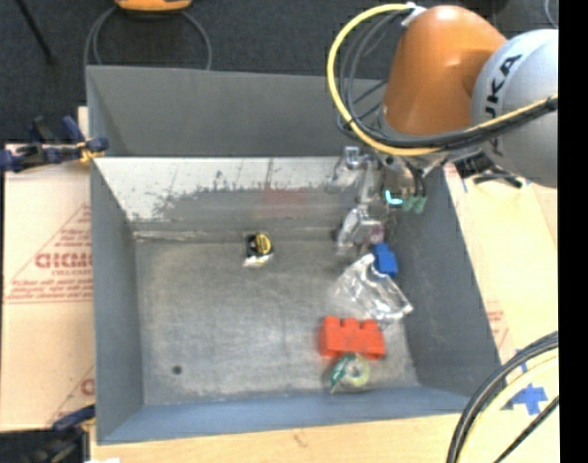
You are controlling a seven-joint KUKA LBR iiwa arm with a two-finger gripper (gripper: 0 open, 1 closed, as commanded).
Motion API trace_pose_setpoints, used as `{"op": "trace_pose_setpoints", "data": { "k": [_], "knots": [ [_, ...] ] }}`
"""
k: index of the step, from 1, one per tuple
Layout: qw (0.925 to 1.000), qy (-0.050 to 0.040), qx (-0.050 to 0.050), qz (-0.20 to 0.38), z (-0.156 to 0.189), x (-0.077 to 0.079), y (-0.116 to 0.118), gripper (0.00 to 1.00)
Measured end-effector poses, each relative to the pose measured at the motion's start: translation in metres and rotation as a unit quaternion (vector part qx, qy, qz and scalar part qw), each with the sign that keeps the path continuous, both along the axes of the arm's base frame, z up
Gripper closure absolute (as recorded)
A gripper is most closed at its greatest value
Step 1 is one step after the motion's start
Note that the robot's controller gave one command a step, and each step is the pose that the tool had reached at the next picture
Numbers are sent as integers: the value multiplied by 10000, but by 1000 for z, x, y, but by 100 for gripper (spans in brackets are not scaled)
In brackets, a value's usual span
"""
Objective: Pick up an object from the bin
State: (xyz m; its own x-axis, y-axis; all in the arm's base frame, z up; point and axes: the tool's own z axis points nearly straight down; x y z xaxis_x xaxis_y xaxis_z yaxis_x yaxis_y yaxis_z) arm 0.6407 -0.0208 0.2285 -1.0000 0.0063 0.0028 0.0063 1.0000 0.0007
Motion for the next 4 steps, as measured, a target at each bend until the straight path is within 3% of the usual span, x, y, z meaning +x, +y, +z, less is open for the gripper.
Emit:
{"op": "trace_pose_setpoints", "data": {
  "k": [1, 2, 3, 4],
  "knots": [
    [9906, -65, -5, 1368, -130, -59, -69, 0],
    [9862, -41, -9, 1655, -124, -87, -61, 0],
    [9821, -86, -13, 1882, -126, -128, -40, 0],
    [9888, -89, -23, 1492, -132, -124, -40, 0]
  ]
}}
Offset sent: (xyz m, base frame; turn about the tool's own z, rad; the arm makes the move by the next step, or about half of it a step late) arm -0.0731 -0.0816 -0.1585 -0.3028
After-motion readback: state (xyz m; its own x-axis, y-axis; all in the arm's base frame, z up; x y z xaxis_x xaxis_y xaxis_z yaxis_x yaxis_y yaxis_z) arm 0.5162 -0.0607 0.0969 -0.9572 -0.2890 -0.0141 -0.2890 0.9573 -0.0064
